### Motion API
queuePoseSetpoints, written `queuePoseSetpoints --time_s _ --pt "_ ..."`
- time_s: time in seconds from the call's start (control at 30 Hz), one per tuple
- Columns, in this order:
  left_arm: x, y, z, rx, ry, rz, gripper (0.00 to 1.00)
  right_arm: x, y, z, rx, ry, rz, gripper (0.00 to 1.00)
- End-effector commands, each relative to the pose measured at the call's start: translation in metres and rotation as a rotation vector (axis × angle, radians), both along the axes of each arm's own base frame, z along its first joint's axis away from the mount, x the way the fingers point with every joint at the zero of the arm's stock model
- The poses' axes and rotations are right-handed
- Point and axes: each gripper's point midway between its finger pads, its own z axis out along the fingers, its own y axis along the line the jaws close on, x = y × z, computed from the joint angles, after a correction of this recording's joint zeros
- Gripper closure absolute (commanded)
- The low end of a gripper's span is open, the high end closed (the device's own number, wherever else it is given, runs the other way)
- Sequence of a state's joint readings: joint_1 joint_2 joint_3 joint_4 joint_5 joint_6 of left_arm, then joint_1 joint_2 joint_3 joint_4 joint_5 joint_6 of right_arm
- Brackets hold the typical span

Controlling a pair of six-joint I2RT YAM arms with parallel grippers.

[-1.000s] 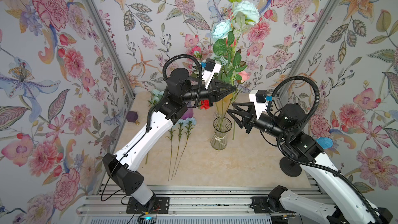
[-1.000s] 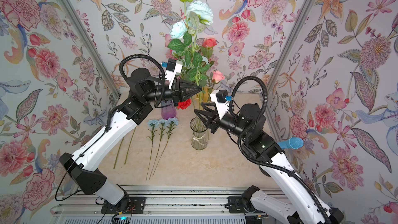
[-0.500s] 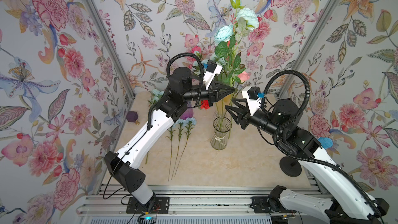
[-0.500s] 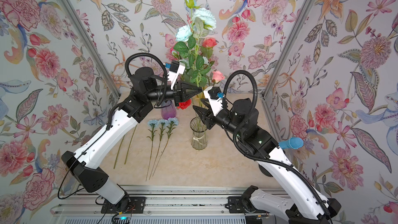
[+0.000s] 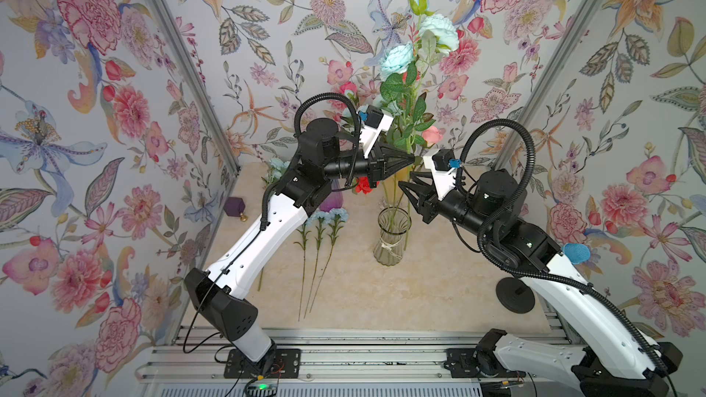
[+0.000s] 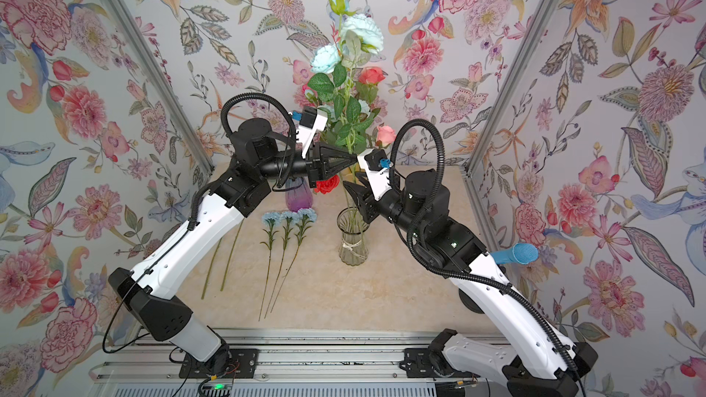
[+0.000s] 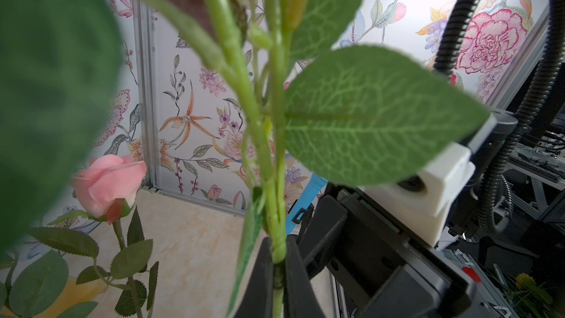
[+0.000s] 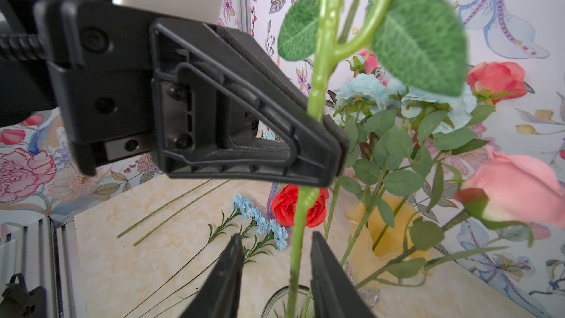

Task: Pick out blue flowers from the vase
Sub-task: Place the flower at the center of the board.

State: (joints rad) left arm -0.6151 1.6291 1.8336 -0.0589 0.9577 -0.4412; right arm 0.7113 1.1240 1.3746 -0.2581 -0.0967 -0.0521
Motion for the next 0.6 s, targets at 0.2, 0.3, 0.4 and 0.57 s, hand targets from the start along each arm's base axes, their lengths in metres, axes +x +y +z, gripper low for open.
queuePoseSetpoints --time_s 0.2,0.3,0.4,0.57 --pt "-0.012 0.01 0.02 -0.041 -0.067 -0.008 1.0 -0.001 -0.002 0.021 0.065 -0.037 -0.013 0.79" --pt "-0.013 0.011 0.022 -0.047 -0.069 -0.003 1.0 0.0 -0.002 0.021 0.07 -0.034 -0.015 0.87" --pt "-0.015 0.013 0.024 -0.059 -0.07 -0.004 0.9 0.002 -0.005 0.021 0.079 -0.032 -0.034 0.96" --pt "-0.027 0.021 0.035 -0.087 -0.095 -0.007 0.76 0.002 -0.007 0.022 0.091 -0.03 -0.045 1.0"
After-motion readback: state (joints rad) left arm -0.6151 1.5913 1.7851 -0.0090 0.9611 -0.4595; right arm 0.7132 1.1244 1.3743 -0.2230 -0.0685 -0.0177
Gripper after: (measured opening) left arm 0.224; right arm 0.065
